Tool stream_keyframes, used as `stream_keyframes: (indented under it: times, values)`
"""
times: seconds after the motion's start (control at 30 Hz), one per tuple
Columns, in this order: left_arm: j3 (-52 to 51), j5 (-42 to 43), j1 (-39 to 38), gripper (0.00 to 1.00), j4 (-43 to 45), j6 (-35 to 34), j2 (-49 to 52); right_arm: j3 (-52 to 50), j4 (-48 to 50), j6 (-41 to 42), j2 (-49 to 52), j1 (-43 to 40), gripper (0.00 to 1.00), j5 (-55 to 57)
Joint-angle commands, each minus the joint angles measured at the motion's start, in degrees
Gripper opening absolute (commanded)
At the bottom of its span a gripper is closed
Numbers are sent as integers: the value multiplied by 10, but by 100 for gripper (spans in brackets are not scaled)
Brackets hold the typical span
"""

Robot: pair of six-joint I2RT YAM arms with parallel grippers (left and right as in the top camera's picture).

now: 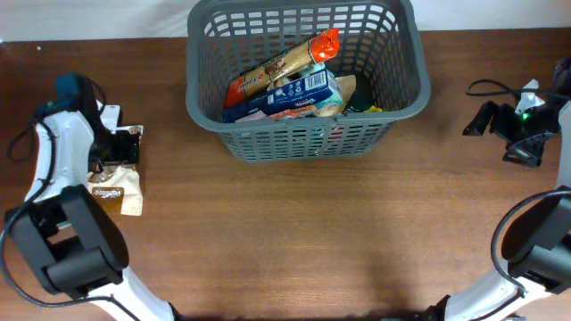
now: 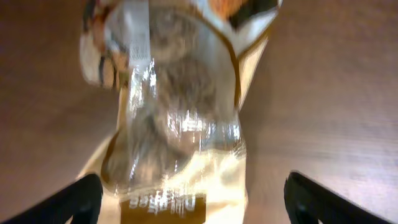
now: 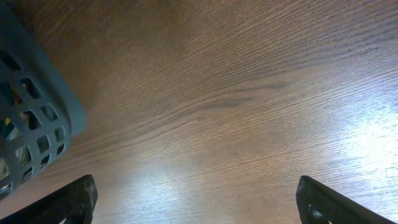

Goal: Pack container
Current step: 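Lower the left gripper and grasp the clear snack bag, then carry the clear snack bag with the left gripper into the basket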

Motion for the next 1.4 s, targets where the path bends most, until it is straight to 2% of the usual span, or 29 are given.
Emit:
stream_keyframes:
  times: [0.0,0.23,0.33,0.37,0.4,0.43,0.47,0.5,0.6,0.7,0.9,1.03,1.1,1.17,1.23,1.37]
  values:
    - [-26,10,0,87,43,7,32,-3,0,2,-6,2,99,-3]
    - [-26,9,2,86,71,7,87,-3,0,2,-6,2,99,-3]
    - [-26,9,2,79,72,7,110,-3,0,2,-6,2,99,-3]
    - [-26,9,2,73,70,7,113,-3,0,2,-6,2,99,-3]
    - [-26,9,2,59,70,7,116,-3,0,2,-6,2,99,-3]
    - [-26,11,2,40,68,2,116,-3,0,2,-6,2,99,-3]
    - [-20,11,2,7,63,-11,114,-3,0,2,-6,2,99,-3]
    - [-13,11,2,2,57,-13,114,-3,0,2,-6,2,99,-3]
    - [29,10,2,2,16,-12,107,-3,0,2,-6,2,99,-3]
    - [118,11,1,2,-48,-12,93,-3,0,2,-6,2,99,-3]
    - [360,11,-20,2,-153,-12,64,-3,0,2,-6,2,99,-3]
    - [516,11,-50,2,-165,23,45,-3,0,2,-6,2,99,-3]
    - [590,14,-77,1,-157,69,39,-3,0,2,-6,2,99,-3]
    - [650,43,-112,2,-144,149,36,-3,0,2,-6,2,99,-3]
    - [706,110,-170,1,-142,284,34,-3,0,2,-6,2,99,-3]
    - [720,128,-267,2,-138,429,35,-3,0,2,-6,2,99,-3]
